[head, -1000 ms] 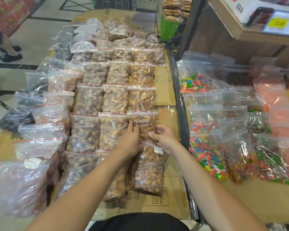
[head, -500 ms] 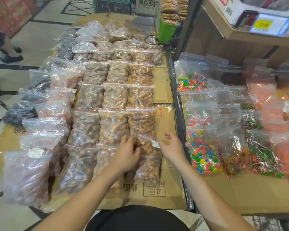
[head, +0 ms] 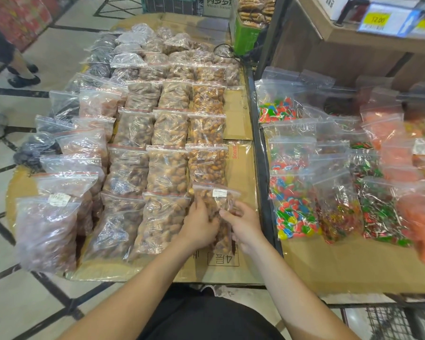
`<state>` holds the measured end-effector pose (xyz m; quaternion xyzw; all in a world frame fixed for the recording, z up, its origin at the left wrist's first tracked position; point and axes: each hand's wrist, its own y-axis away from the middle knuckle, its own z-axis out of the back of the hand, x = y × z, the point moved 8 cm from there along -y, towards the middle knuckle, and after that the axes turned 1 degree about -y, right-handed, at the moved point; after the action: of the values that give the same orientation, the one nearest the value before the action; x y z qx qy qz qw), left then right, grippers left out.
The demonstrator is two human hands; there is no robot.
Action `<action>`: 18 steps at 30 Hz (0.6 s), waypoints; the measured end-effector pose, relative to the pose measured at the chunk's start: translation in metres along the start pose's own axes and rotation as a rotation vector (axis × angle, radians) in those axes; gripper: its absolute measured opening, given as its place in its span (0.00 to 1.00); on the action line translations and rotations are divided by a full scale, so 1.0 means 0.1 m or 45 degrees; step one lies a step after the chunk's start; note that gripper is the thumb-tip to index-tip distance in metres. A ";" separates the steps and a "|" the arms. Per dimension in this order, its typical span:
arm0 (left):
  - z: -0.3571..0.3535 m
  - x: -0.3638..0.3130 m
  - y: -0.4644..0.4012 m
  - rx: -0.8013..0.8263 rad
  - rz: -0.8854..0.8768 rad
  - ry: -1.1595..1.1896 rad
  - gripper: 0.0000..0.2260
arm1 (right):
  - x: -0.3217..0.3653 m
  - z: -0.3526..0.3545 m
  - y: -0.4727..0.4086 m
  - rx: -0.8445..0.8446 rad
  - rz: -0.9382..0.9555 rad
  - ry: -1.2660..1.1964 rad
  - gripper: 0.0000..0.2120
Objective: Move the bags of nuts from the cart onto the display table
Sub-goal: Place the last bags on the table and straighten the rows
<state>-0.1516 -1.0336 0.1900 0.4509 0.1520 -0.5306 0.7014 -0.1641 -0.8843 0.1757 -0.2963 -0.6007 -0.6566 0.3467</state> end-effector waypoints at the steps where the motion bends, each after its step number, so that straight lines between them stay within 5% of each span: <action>1: 0.01 0.05 0.00 -0.052 0.005 0.042 0.45 | 0.02 -0.01 0.00 0.015 0.020 0.023 0.12; 7: 0.15 0.07 0.21 -0.168 0.008 0.177 0.38 | 0.02 -0.13 -0.02 0.106 0.041 0.042 0.18; 10: 0.19 0.08 0.27 -0.182 0.066 0.365 0.34 | -0.04 -0.13 -0.03 0.037 0.039 0.084 0.12; 15: 0.22 0.11 0.33 -0.156 0.070 0.465 0.37 | -0.07 -0.20 -0.03 0.087 0.007 0.006 0.13; 18: 0.21 0.14 0.33 -0.128 0.053 0.401 0.40 | -0.07 -0.22 0.01 0.092 0.011 -0.003 0.23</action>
<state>-0.1230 -1.0584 0.2073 0.4959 0.2768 -0.4305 0.7015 -0.1583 -0.9053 0.1685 -0.2870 -0.6230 -0.6327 0.3594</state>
